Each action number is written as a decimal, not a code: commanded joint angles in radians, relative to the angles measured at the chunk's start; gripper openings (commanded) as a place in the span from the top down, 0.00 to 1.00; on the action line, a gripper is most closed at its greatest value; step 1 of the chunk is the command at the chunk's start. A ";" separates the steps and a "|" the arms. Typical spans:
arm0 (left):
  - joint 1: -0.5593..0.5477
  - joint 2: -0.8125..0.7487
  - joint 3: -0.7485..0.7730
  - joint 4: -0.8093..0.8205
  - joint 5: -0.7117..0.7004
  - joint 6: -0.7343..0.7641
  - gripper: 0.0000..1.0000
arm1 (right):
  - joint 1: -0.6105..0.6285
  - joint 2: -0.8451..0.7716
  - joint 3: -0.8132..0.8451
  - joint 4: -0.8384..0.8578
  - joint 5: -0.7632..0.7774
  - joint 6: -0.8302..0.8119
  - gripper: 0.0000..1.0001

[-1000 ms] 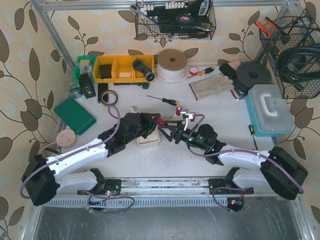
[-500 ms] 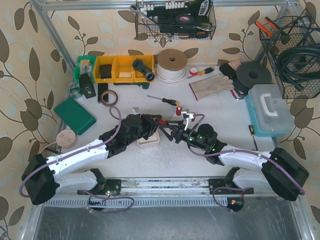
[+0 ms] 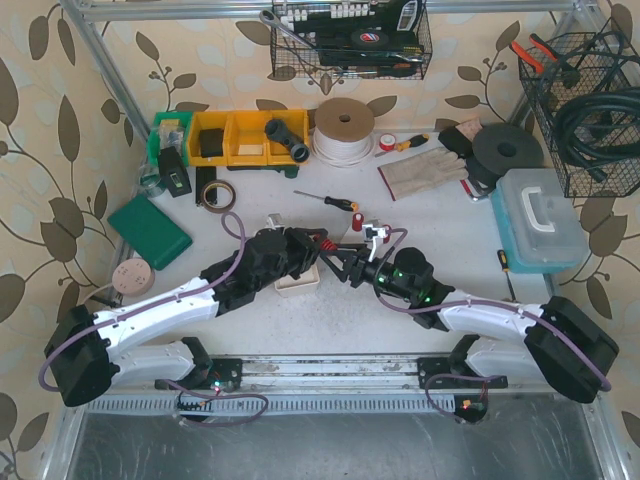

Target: Install the large spring

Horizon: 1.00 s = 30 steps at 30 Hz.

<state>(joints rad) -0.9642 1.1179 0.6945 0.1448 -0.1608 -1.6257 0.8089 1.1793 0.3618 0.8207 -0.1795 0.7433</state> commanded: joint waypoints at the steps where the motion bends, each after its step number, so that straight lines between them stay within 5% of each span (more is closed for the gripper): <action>1: -0.017 0.006 0.051 0.060 -0.039 -0.007 1.00 | -0.002 -0.027 0.016 -0.025 0.029 -0.006 0.47; 21: -0.047 0.036 0.053 0.077 -0.057 -0.014 1.00 | -0.002 -0.046 0.020 -0.047 0.050 -0.042 0.50; 30: -0.056 0.045 0.060 0.088 -0.068 -0.016 1.00 | -0.002 -0.051 0.022 -0.062 0.057 -0.041 0.59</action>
<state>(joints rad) -1.0100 1.1679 0.7063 0.1604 -0.2081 -1.6321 0.8089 1.1374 0.3618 0.7536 -0.1379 0.7132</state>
